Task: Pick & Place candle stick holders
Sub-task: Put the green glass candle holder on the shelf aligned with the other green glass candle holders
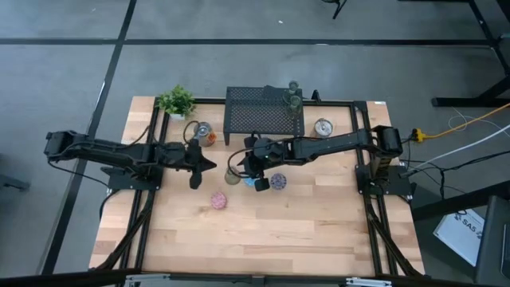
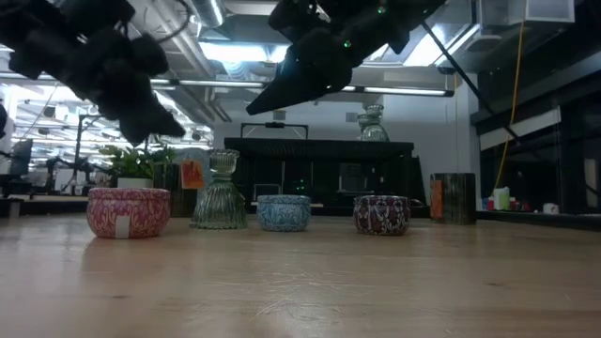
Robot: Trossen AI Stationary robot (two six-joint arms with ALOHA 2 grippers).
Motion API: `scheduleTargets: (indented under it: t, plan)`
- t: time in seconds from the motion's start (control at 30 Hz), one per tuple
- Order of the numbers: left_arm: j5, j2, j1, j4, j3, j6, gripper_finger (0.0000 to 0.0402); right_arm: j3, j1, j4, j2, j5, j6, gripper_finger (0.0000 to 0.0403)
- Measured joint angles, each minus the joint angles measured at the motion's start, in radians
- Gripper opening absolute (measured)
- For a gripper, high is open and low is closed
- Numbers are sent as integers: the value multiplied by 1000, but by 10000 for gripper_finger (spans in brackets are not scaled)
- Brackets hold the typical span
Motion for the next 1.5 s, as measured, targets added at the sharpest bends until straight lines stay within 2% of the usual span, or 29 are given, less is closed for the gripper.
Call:
scheduleTargets:
  t: [0.23,0.47,0.73,0.93,1.3,1.5]
  plan:
    - [38,196,0,21,0,-46,2,0,0,-23,0,0,19,133]
    - [40,362,-12,199,1,36,2,0,0,-27,0,0,53,133]
    - [14,506,-13,300,1,18,2,0,0,-44,0,0,53,133]
    - [19,586,-13,382,20,19,2,0,0,-59,0,-1,61,133]
    - [2,766,-11,381,204,115,2,0,0,-73,0,0,60,133]
    - [31,725,-12,380,227,126,2,0,1,-143,0,0,60,133]
